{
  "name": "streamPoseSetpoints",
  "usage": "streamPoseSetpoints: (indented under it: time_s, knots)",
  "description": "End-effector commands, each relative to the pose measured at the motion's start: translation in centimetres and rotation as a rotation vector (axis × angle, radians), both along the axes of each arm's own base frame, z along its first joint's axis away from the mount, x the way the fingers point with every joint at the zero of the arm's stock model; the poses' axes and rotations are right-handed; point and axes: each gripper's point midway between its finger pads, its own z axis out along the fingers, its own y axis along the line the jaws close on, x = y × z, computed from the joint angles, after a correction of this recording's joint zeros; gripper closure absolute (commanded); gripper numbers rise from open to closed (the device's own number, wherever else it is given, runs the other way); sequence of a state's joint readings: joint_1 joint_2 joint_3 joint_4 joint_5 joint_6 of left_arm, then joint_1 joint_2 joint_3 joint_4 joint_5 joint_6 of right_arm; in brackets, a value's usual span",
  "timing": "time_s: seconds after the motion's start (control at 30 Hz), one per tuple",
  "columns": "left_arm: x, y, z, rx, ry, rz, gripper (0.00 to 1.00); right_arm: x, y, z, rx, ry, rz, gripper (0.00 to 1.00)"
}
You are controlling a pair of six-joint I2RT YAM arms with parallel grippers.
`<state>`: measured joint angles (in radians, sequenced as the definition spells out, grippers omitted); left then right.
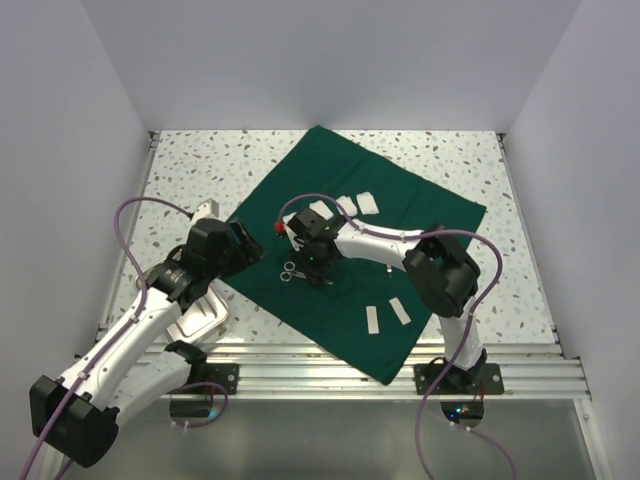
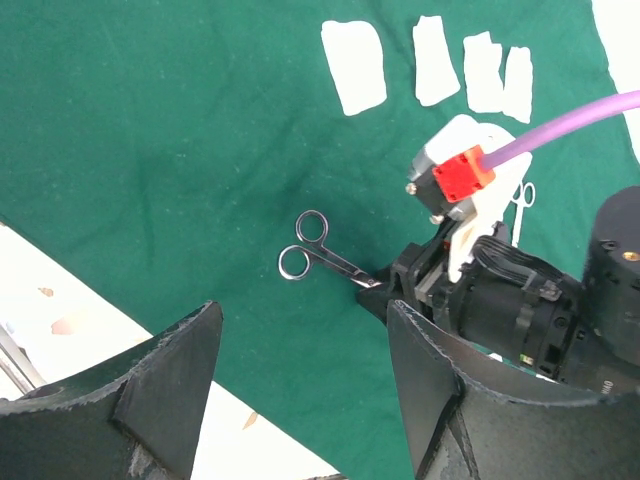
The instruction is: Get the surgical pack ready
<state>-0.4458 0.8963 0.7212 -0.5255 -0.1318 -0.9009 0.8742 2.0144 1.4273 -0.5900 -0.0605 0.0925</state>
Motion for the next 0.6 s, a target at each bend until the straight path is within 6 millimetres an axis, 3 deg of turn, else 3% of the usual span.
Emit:
streamPoseSetpoints:
  time_s: [0.0,0.17,0.27,0.3,0.57]
  knots:
    - [-0.2,0.2,0.0,0.013,-0.021,-0.013,0.29,0.4,-0.5,-0.6,-0.07,-0.02,0.011,0.64]
    - [-0.3,0.0,0.1,0.007,-0.024,-0.025,0.29,0.0,-1.0,-1.5,-0.111,0.011,0.016,0.74]
    - [-0.6,0.0,-0.1,0.003,-0.019,-0.032,0.28,0.1,-1.8,-2.5,-0.162,0.007,0.009,0.89]
    - [-0.7,-0.2,-0.2,-0.004,-0.02,-0.037,0.27,0.2,-2.0,-2.6,-0.169,0.004,0.006,1.0]
    - [-1.1,-3.6,-2.4,-0.136,0.04,-0.155,0.3,-0.4,-0.2,2.3,0.031,-0.005,-0.077,1.0]
